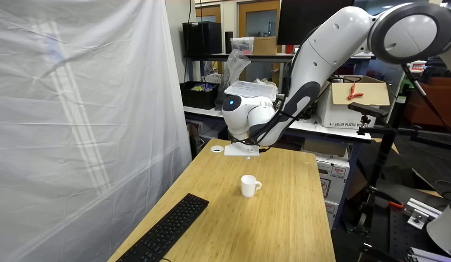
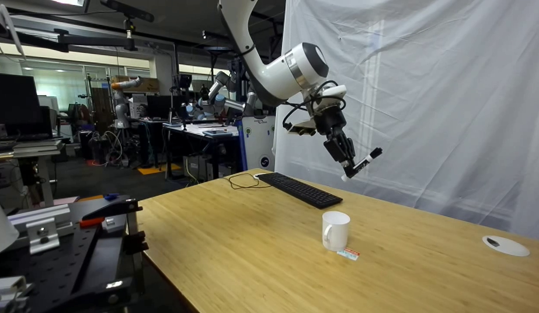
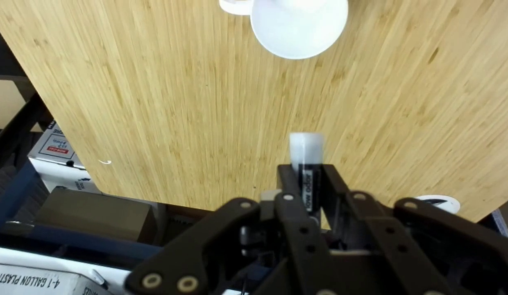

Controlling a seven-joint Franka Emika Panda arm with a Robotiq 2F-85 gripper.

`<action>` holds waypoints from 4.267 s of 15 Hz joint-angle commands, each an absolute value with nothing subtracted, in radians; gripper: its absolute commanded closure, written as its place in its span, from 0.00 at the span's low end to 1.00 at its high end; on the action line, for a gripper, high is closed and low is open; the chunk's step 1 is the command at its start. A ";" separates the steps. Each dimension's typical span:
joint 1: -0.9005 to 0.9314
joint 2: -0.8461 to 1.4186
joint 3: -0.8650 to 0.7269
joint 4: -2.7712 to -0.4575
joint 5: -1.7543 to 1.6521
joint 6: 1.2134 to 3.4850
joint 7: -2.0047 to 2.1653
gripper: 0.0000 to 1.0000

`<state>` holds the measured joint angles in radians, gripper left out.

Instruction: Place the black marker inside the white mug

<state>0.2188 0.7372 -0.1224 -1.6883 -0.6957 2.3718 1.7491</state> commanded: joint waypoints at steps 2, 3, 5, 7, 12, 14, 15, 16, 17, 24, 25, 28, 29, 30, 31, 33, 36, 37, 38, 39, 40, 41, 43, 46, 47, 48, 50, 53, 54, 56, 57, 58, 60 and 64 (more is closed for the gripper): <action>0.214 0.794 -0.122 -1.620 -0.627 2.357 1.673 0.95; 0.215 0.807 -0.124 -1.609 -0.615 2.358 1.662 0.95; 0.218 0.829 -0.131 -1.586 -0.591 2.357 1.638 0.95; 0.218 0.849 -0.137 -1.564 -0.563 2.354 1.611 0.95; 0.224 0.873 -0.148 -1.535 -0.492 2.357 1.533 0.95; 0.245 0.868 -0.169 -1.557 -0.484 2.378 1.551 0.81; 0.244 0.871 -0.169 -1.551 -0.477 2.378 1.540 0.81; 0.244 0.874 -0.170 -1.548 -0.473 2.378 1.535 0.81; 0.244 0.874 -0.170 -1.548 -0.472 2.378 1.534 0.81; 0.244 0.875 -0.170 -1.547 -0.472 2.378 1.533 0.81; 0.244 0.875 -0.170 -1.547 -0.472 2.378 1.533 0.81; 0.244 0.875 -0.170 -1.547 -0.472 2.378 1.533 0.81; 0.244 0.875 -0.170 -1.547 -0.472 2.378 1.533 0.81; 0.244 0.875 -0.170 -1.547 -0.472 2.378 1.533 0.81; 0.244 0.875 -0.170 -1.547 -0.472 2.378 1.533 0.81; 0.244 0.875 -0.170 -1.547 -0.472 2.378 1.533 0.81; 0.244 0.875 -0.170 -1.547 -0.472 2.378 1.533 0.81; 0.244 0.875 -0.170 -1.547 -0.472 2.378 1.533 0.81; 0.244 0.875 -0.170 -1.547 -0.472 2.378 1.533 0.81; 0.244 0.875 -0.170 -1.547 -0.472 2.378 1.533 0.81; 0.244 0.875 -0.170 -1.547 -0.472 2.378 1.533 0.81; 0.244 0.875 -0.170 -1.547 -0.472 2.378 1.533 0.95; 0.260 0.869 -0.177 -1.573 -0.482 2.395 1.543 0.95; 0.283 0.872 -0.176 -1.599 -0.486 2.408 1.549 0.95; 0.291 0.875 -0.176 -1.606 -0.487 2.411 1.551 0.95; 0.298 0.877 -0.175 -1.613 -0.486 2.415 1.551 0.95; 0.315 0.880 -0.178 -1.628 -0.489 2.420 1.557 0.95; 0.337 0.885 -0.191 -1.647 -0.499 2.433 1.570 0.95; 0.341 0.887 -0.197 -1.651 -0.501 2.437 1.572 0.95; 0.348 0.886 -0.210 -1.660 -0.505 2.443 1.569 0.95; 0.351 0.885 -0.218 -1.662 -0.507 2.443 1.569 0.95; 0.352 0.884 -0.224 -1.662 -0.510 2.442 1.565 0.95; 0.356 0.884 -0.239 -1.660 -0.517 2.445 1.565 0.95; 0.356 0.904 -0.250 -1.640 -0.518 2.464 1.556 0.95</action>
